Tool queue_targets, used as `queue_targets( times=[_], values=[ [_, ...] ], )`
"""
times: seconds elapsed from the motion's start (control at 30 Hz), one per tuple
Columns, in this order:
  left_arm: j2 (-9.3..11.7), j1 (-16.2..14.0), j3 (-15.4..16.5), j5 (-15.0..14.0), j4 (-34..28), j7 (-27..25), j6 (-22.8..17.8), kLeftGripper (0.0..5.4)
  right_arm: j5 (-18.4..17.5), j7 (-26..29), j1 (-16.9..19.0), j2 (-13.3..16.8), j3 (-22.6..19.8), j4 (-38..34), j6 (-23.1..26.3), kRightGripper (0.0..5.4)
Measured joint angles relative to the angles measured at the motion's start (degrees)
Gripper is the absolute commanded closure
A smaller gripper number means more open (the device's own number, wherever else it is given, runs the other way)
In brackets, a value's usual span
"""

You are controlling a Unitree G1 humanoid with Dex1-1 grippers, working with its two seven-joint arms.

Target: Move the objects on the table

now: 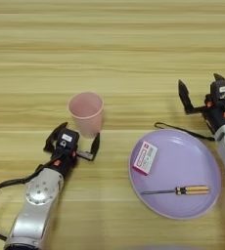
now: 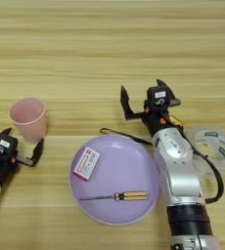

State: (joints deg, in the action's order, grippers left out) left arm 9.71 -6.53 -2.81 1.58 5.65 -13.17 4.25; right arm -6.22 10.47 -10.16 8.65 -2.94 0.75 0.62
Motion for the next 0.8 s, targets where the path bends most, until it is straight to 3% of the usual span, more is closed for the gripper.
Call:
queue_targets(
  times=[0.2,0.23,0.33,0.8],
  values=[
    [0.67,0.52,1.21,-0.12,-0.01,-0.47,-1.62,0.04,0.17,-0.12,-0.07,-0.11,0.03,0.00,0.07,0.00],
    [0.86,0.53,1.77,-1.88,-0.42,-1.54,-3.64,0.04,0.20,-0.16,-0.07,-0.15,0.06,0.00,0.09,0.00],
    [1.70,0.54,2.53,-2.17,-0.89,-2.45,-4.92,0.04,0.24,-0.23,-0.07,-0.21,0.09,0.00,0.13,0.00],
    [2.82,0.49,2.81,-2.13,-1.70,-3.34,-6.15,0.04,0.38,-1.12,-0.19,-0.51,0.32,0.00,0.29,0.00]
  ],
)
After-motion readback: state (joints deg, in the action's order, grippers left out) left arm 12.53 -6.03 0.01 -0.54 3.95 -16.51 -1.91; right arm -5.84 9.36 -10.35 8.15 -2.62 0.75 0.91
